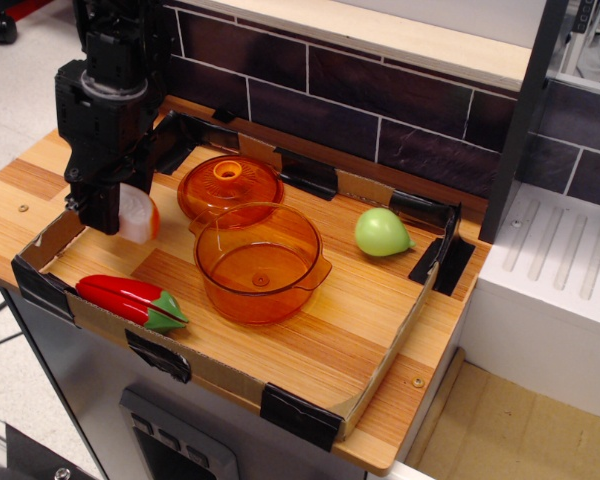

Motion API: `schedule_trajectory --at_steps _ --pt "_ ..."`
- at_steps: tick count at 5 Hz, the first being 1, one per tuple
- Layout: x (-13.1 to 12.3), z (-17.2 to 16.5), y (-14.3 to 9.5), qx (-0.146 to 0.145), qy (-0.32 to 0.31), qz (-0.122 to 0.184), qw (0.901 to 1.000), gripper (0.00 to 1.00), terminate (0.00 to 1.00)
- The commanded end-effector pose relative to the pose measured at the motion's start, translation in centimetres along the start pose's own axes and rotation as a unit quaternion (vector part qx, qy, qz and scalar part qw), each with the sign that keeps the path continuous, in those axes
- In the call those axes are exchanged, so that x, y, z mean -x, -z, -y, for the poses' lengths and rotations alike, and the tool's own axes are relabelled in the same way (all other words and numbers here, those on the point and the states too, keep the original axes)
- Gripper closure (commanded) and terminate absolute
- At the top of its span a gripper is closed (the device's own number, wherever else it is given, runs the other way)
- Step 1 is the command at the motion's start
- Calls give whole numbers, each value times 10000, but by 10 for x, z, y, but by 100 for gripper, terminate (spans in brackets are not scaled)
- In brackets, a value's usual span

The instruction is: Take sushi out of pot

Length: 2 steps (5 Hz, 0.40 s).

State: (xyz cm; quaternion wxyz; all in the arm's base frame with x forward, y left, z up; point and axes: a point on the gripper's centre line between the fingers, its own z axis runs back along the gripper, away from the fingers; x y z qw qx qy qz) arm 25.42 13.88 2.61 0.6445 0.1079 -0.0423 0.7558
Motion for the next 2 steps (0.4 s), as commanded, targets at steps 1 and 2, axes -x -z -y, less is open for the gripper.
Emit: schedule_trajectory --at_steps 1,2 --pt "2 9 -6 115 37 194 9997 0 0" --pt "0 11 -9 149 55 178 9997 0 100"
